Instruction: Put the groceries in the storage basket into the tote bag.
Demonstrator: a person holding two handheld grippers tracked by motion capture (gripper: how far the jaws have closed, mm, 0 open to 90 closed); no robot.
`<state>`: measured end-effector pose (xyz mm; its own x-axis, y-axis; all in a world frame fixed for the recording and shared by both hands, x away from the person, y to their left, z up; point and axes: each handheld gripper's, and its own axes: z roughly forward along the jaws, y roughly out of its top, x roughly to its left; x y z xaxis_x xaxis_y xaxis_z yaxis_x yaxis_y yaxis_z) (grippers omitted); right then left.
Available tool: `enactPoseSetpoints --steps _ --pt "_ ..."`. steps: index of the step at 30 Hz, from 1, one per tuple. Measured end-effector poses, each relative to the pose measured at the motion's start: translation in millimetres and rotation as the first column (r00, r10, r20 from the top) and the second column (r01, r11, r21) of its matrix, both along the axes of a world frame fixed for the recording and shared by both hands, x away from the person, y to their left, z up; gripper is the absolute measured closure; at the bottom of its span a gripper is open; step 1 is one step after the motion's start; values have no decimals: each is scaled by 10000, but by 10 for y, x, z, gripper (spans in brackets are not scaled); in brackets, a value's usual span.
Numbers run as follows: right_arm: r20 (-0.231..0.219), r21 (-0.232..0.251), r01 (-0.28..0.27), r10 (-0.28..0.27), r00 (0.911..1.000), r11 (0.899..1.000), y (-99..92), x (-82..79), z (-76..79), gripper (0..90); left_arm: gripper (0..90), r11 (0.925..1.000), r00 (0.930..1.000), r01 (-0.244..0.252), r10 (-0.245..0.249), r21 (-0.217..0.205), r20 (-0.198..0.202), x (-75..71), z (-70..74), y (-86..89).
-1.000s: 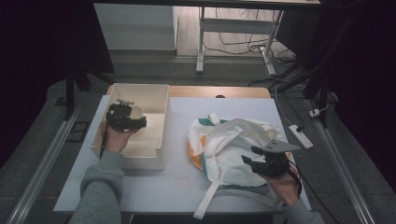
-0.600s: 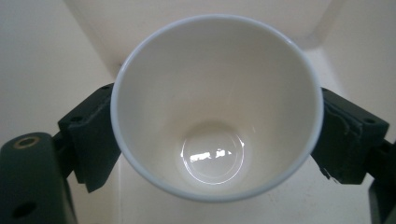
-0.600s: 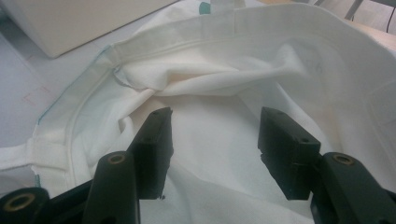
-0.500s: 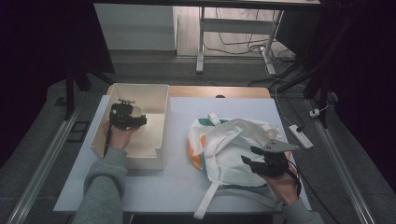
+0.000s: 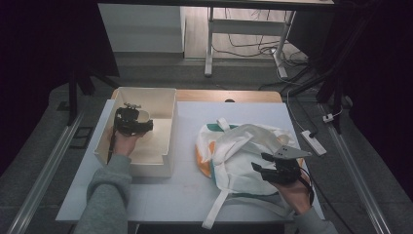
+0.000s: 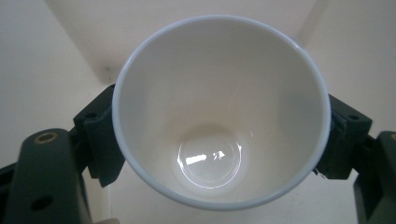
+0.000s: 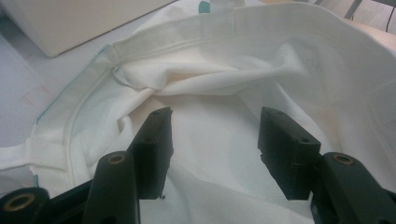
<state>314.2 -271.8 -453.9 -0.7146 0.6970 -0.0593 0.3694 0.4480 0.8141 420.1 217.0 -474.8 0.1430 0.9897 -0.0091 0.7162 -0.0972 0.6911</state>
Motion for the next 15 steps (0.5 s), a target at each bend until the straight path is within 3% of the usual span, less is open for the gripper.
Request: enactPoseSetpoints --steps 10,15 --pt "81 48 27 -27 10000 10000 12 -4 26 449 203 9960 9943 787 -754 -421 759 -175 201 -7" --pt "79 63 26 -26 10000 10000 15 -7 24 449 202 9910 9901 1129 -1062 -720 920 -222 245 -4"
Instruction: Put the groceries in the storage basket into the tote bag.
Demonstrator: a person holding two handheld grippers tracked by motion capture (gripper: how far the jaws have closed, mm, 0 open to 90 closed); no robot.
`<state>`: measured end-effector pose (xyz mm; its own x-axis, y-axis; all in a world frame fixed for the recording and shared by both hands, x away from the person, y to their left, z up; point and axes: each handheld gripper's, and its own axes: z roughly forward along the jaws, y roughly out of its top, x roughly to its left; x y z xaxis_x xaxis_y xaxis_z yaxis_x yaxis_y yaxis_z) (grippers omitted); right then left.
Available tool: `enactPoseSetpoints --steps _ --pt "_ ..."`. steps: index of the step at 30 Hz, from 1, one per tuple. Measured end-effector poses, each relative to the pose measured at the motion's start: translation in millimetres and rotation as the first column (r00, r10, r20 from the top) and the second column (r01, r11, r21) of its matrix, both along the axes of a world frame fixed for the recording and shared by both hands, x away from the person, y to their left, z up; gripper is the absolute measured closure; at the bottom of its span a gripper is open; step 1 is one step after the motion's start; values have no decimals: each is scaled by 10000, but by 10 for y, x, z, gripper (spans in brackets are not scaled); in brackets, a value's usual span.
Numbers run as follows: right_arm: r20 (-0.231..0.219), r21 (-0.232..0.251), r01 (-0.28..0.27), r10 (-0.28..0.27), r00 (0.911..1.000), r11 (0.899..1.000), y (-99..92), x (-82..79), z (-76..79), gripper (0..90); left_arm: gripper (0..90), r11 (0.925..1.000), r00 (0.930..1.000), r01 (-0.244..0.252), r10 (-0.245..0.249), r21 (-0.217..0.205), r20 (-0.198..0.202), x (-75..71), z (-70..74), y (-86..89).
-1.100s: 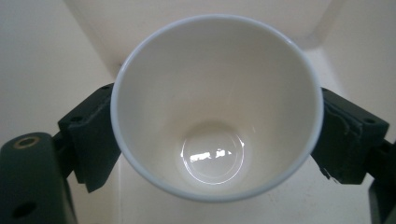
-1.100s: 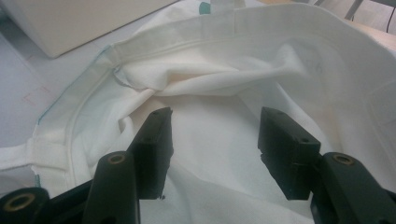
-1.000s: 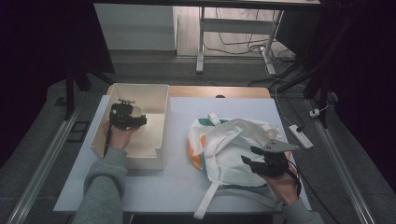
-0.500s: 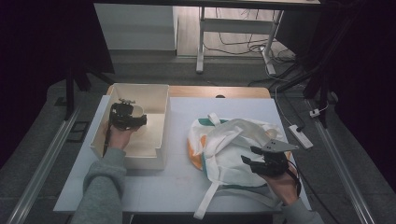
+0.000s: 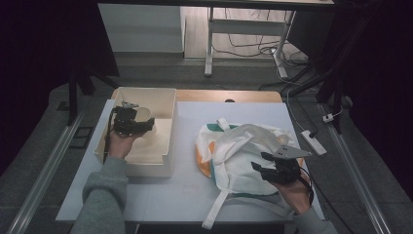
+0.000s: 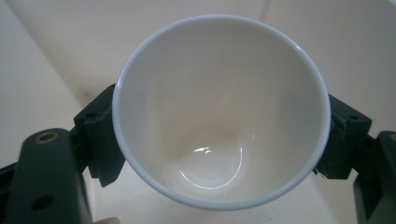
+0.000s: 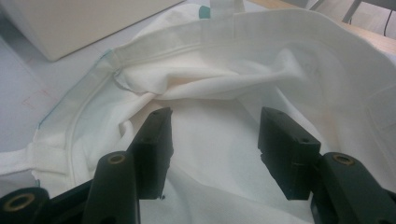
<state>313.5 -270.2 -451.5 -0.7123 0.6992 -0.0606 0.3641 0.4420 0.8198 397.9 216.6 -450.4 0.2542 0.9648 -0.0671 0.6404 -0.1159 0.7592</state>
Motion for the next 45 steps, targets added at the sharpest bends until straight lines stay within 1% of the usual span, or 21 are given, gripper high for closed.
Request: enactPoseSetpoints --steps 2,5,7,10,15,17,22,25,29,33,35,37,39,45 --pt "21 12 -2 2 10000 10000 -1 -3 4 448 203 9997 9998 191 -190 -140 69 -18 13 -1" --pt "71 40 -7 7 10000 10000 -6 -3 13 449 203 9985 9993 348 -341 -423 168 -35 35 12" --pt "71 63 -7 7 10000 10000 -11 0 12 448 203 9981 9993 321 -310 -519 223 -39 50 15" --pt "26 90 3 -3 10000 10000 -13 5 0 448 203 9968 9986 428 -406 -676 324 -42 78 21" --pt "99 97 -58 57 9999 9999 -12 -2 9 448 203 9912 9966 659 -597 -1144 569 -79 145 69" --pt "139 175 -45 42 9999 9998 -16 -1 14 448 203 9903 9957 701 -622 -1200 682 -96 176 86" --pt "184 169 -44 41 9998 9998 -27 -3 20 447 204 9865 9928 894 -773 -1372 911 -143 259 116" --pt "179 186 -46 43 9998 9998 -30 -2 20 447 204 9795 9885 1159 -976 -1646 1154 -188 333 138" --pt "188 219 -64 60 9998 9997 -34 1 20 447 204 9738 9824 1365 -1095 -1817 1514 -252 435 144" --pt "227 234 -103 98 9997 9997 -33 2 25 447 205 9603 9742 1729 -1339 -2191 1820 -297 536 143" --pt "205 297 -125 119 9997 9995 -33 4 26 447 205 9551 9696 1876 -1427 -2294 1990 -319 578 142" --pt "236 295 -144 137 9996 9995 -32 5 27 447 205 9507 9666 1975 -1482 -2390 2093 -332 599 143" --pt "249 304 -162 155 9996 9994 -31 5 28 447 205 9472 9634 2062 -1525 -2454 2206 -346 618 148" --pt "285 321 -174 165 9995 9993 -33 5 30 447 205 9438 9550 2138 -1476 -2522 2572 -414 705 157"
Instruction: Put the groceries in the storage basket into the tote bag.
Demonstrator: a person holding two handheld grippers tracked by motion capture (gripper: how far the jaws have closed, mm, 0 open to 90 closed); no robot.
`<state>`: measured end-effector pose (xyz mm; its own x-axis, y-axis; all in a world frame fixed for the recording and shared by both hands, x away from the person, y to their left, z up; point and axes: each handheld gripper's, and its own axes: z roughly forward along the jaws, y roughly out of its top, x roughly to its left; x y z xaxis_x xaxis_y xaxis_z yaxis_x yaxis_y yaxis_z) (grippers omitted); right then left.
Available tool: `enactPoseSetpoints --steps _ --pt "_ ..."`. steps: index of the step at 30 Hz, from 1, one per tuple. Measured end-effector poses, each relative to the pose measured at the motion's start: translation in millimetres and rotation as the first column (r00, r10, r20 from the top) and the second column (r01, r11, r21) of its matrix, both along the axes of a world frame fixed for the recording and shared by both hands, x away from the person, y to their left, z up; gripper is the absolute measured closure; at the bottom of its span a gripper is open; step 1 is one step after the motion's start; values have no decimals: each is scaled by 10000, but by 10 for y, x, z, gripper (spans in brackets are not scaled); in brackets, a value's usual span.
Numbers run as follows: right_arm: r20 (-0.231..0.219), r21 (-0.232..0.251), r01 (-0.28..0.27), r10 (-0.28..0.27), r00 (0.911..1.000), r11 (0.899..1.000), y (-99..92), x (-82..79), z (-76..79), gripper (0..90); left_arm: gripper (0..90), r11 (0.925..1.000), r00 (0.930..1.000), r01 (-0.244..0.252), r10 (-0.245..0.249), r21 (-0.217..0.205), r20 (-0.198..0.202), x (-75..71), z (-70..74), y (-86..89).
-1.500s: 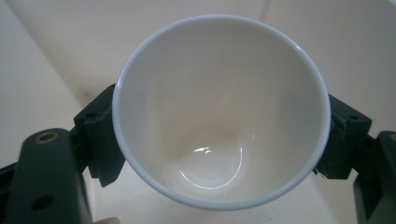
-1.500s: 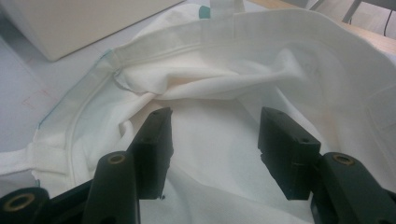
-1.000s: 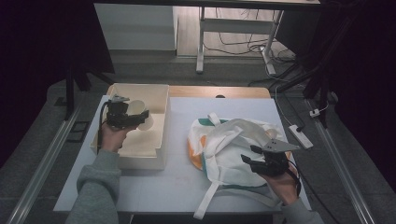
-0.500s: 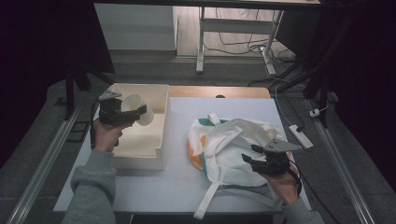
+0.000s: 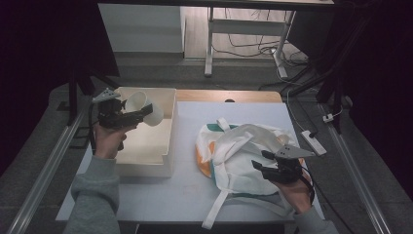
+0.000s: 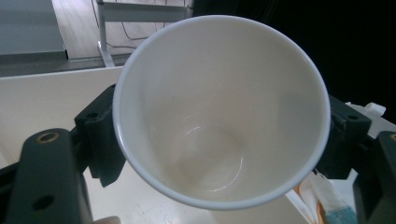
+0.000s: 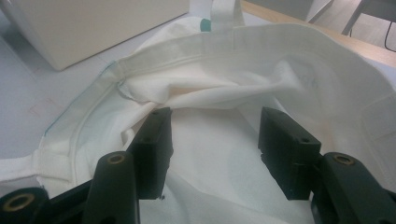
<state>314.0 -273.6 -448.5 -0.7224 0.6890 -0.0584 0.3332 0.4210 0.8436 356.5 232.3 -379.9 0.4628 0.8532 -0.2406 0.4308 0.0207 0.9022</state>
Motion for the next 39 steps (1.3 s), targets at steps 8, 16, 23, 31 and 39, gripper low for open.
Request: enactPoseSetpoints --steps 8,16,23,31,39 --pt "8 -44 19 -19 10000 10000 -1 1 6 447 205 9960 9963 645 -607 -625 611 -117 158 -73" --pt "33 -38 52 -52 10000 10000 -8 2 10 447 205 9838 9854 1496 -1402 -986 967 -127 272 -273" --pt "8 -35 85 -85 10000 10000 -11 5 0 446 204 9705 9728 2219 -2138 -941 889 -132 280 -445" --pt "40 -38 52 -52 10000 10000 -10 2 8 446 204 9586 9582 2815 -2785 -420 659 -154 260 -688" --pt "46 -51 30 -30 10000 10000 -6 0 7 446 204 9477 9470 3189 -3182 -94 450 -182 234 -868"
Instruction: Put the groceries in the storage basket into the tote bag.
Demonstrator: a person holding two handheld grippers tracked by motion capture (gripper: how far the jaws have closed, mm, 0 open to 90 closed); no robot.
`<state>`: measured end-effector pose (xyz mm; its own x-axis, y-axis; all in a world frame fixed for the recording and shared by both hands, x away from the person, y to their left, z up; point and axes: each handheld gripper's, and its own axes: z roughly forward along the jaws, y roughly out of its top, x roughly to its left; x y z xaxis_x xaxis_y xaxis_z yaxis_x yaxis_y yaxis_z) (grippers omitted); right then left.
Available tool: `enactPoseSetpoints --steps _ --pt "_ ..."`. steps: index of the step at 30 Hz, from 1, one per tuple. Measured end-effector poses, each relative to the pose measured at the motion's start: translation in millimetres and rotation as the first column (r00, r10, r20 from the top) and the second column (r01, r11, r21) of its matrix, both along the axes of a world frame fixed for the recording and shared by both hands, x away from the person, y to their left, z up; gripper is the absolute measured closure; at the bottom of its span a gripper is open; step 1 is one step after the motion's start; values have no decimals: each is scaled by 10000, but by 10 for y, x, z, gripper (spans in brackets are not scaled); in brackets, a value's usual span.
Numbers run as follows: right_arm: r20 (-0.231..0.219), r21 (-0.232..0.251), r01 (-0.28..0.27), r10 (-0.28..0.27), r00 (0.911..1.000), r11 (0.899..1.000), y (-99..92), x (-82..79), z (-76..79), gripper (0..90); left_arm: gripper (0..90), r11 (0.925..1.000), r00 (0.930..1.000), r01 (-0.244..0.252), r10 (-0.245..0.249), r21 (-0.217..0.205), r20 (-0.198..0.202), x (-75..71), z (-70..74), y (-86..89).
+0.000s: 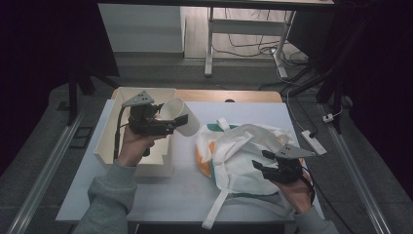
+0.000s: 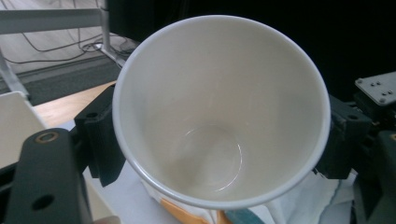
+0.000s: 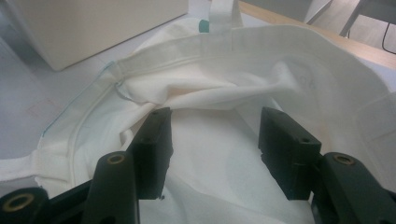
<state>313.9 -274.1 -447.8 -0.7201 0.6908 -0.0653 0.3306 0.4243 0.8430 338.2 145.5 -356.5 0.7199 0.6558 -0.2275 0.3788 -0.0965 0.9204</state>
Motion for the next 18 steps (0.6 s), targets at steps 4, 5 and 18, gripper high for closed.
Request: enactPoseSetpoints --steps 4,5,18 --pt "-7 8 -10 10 10000 10000 10 -4 -1 445 204 9996 9997 206 -204 209 -98 -4 -34 -98" --pt "-11 25 -27 27 10000 10000 10 -4 -1 444 204 9993 9996 255 -252 267 -119 -5 -45 -127" --pt "65 328 -430 428 9991 9985 50 -39 51 404 203 9904 9946 980 -942 972 -436 -32 -183 -503"
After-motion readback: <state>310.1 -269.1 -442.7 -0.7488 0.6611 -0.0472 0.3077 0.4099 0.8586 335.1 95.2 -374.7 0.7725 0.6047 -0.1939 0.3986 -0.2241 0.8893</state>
